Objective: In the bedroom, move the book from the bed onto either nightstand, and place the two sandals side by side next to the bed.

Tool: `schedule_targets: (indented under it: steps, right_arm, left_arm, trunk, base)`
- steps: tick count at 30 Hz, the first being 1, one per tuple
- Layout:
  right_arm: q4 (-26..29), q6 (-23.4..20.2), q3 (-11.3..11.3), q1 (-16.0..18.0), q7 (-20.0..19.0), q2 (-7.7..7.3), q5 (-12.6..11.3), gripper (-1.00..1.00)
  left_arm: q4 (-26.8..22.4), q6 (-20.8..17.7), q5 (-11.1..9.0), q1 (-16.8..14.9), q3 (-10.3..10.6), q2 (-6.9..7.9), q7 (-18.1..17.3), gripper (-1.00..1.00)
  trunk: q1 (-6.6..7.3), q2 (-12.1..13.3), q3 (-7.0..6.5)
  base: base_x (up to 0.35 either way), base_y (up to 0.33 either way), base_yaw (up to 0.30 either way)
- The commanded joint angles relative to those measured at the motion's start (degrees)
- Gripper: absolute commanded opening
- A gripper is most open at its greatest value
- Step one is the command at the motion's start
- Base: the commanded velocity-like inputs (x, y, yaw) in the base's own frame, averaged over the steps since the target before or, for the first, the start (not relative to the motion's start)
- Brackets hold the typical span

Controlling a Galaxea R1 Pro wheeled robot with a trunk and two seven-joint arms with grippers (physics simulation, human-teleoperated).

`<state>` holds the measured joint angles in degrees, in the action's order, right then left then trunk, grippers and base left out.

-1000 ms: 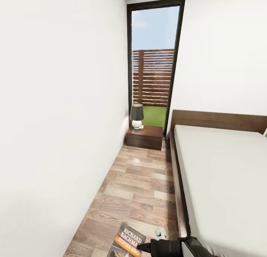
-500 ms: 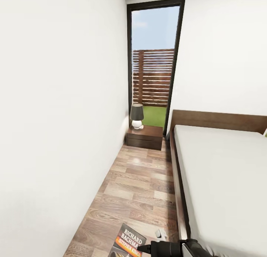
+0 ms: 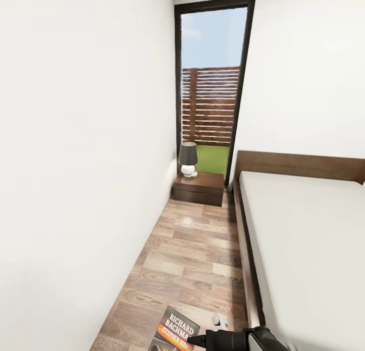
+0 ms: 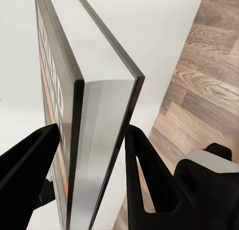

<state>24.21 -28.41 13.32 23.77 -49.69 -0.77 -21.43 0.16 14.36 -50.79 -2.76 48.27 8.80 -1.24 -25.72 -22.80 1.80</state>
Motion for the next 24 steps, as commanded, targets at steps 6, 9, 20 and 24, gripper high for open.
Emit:
schedule_targets:
  steps: [6,9,20,24]
  right_arm:
    - [0.05,-0.42,0.3,0.05,0.11,0.36,-0.54,-1.0]
    - [0.05,-0.42,0.27,0.05,0.11,0.6,-0.53,-1.0]
    - [-0.03,-0.42,0.22,0.05,0.12,0.83,-0.59,-1.0]
    - [-0.04,-0.42,0.22,0.05,0.12,0.84,-0.62,-1.0]
  left_arm:
    - [-0.05,0.3,-0.43,-0.07,0.49,-0.24,-0.09,1.0]
    - [-0.15,0.35,-0.23,-0.06,0.56,-0.5,-0.08,1.0]
    - [-0.24,0.4,0.24,-0.05,0.66,-0.91,0.0,1.0]
    - [-0.24,0.4,0.3,-0.05,0.69,-0.92,0.01,1.0]
  trunk:
    - [-0.06,-0.12,0.13]
    - [-0.06,-0.12,0.13]
    - [-0.06,-0.12,0.13]
    - [-0.06,-0.12,0.13]
  base:
    - [0.202,0.063,0.0]
    - [0.086,0.022,0.0]
    - [0.025,0.006,-0.029]
    - [0.004,0.001,-0.191]
